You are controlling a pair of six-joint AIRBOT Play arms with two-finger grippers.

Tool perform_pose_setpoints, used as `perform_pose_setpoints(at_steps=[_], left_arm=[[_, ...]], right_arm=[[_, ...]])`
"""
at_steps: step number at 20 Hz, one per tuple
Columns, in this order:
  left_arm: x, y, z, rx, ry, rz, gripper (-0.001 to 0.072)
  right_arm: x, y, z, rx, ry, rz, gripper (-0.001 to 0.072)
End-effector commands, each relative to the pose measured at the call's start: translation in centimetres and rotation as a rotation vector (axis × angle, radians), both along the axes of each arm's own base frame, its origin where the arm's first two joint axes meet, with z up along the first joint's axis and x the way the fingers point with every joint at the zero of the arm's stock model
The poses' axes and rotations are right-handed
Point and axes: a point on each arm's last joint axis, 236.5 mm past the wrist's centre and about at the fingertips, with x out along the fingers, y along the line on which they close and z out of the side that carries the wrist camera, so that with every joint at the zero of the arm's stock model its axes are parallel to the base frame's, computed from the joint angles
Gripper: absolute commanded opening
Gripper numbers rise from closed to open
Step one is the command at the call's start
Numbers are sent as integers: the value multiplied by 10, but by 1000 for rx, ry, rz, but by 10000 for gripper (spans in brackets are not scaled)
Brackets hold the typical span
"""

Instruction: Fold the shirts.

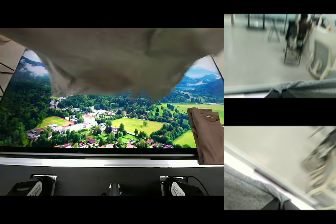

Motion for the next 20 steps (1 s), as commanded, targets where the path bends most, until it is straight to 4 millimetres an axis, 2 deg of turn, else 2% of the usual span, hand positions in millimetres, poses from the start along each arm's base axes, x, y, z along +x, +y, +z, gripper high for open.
perform_pose_setpoints(at_steps=[1,4,6,8,9,10,11,13,15,17,18,20], left_arm=[[-66,1,58,27,-196,43,27],[-62,6,42,47,-127,66,27],[-48,16,20,75,-38,106,27],[-27,28,-13,109,94,142,27],[-9,33,-39,134,192,149,27],[8,35,-66,147,294,138,28],[29,37,-96,155,398,122,28],[80,42,-163,196,577,88,28],[126,47,-243,199,767,56,28],[159,51,-328,184,957,29,27],[175,53,-365,174,1023,24,28],[200,58,-420,157,1090,30,28]], right_arm=[[-94,1,70,-70,-233,-108,20],[-93,3,48,-82,-139,-97,20],[-79,-4,23,-36,-34,-110,20],[-54,-12,-14,36,121,-118,20],[-37,-14,-39,48,221,-106,19],[-18,-18,-68,59,326,-95,19],[3,-22,-108,72,475,-82,19],[37,-30,-204,130,810,-52,19],[73,-29,-293,216,1037,-18,18],[104,-25,-374,198,1192,-40,18],[119,-15,-406,174,1232,-28,19],[158,11,-454,173,1216,-19,20]])
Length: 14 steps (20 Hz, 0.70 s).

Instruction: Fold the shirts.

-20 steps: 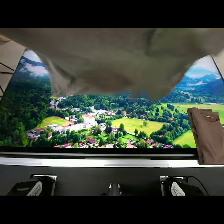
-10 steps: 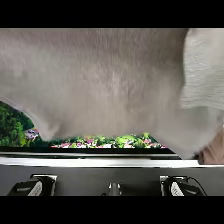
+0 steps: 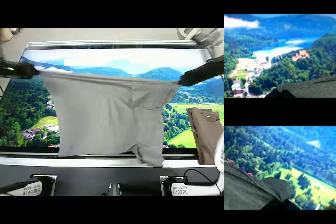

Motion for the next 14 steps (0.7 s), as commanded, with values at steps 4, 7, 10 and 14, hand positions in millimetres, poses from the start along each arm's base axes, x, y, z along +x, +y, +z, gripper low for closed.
perform_pose_setpoints(at_steps=[4,7,10,14], left_arm=[[57,-1,-156,-90,204,40,28],[57,-3,-165,-106,223,41,28],[33,-8,-150,-111,282,4,28],[-33,-27,-176,-132,553,-77,28]], right_arm=[[100,56,-119,11,-78,-31,21],[111,50,-109,-9,-137,-33,22],[65,30,-102,-131,17,34,22],[-4,32,-131,-129,298,82,21]])
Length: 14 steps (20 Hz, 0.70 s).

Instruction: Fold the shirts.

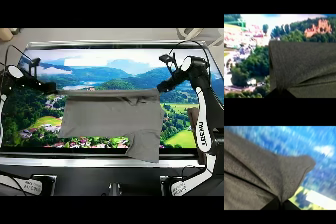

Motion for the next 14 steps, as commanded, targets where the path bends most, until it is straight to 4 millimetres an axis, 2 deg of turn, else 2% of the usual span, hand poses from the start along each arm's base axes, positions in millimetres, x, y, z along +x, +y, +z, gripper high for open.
perform_pose_setpoints(at_steps=[1,2,4,5,7,8,9,10,11,12,14], left_arm=[[-54,-17,-30,-32,215,-58,28],[-63,-21,-45,-36,252,-61,28],[-75,-25,-66,-40,300,-58,28],[-77,-25,-71,-42,306,-47,28],[-75,-23,-72,-43,304,-27,28],[-75,-22,-70,-46,305,-19,48],[-76,-21,-67,-50,313,-21,248],[-79,-18,-60,-56,334,-10,581],[-80,-12,-52,-64,348,7,622],[-83,-4,-41,-69,352,14,606],[-94,15,-22,-75,353,45,597]], right_arm=[[-52,8,-30,28,206,17,21],[-61,18,-46,70,241,10,21],[-73,39,-63,164,286,-6,21],[-77,45,-66,193,301,-15,21],[-81,45,-70,193,320,-40,27],[-81,44,-69,191,318,-44,133],[-81,44,-66,189,311,-43,397],[-82,42,-60,180,305,-33,599],[-89,32,-53,135,312,-15,610],[-100,8,-46,30,335,0,608],[-135,-35,-30,-136,447,23,581]])
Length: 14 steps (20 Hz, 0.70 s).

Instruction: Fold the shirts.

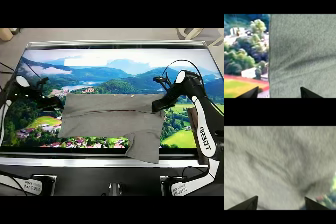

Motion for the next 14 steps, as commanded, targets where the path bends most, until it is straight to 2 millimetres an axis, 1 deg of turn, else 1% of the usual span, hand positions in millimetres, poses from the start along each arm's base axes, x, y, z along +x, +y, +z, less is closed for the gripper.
perform_pose_setpoints(at_steps=[1,2,3,4,6,7,8,9,10,11,12,14], left_arm=[[-26,25,25,-11,39,48,596],[-41,30,24,-14,54,66,596],[-62,30,17,-20,74,71,595],[-83,28,7,-26,90,67,595],[-122,20,-21,-26,102,58,595],[-136,16,-36,-23,105,77,594],[-144,6,-45,-57,110,88,594],[-150,-7,-52,-110,114,88,594],[-152,-16,-55,-147,111,101,593],[-149,-21,-57,-166,100,126,589],[-144,-23,-57,-175,82,146,499],[-134,-18,-60,-159,49,176,478]], right_arm=[[-52,-49,20,-142,155,19,518],[-65,-42,19,-72,175,-14,514],[-80,-37,15,-15,186,-44,508],[-95,-36,8,14,194,-70,497],[-123,-30,-3,54,193,-66,496],[-136,-31,-7,45,197,-58,495],[-145,-28,-9,46,199,-54,495],[-152,-28,-11,45,198,-56,495],[-156,-27,-11,45,199,-58,495],[-161,-26,-12,47,206,-56,495],[-164,-26,-13,47,213,-56,496],[-170,-21,-18,63,227,-62,496]])
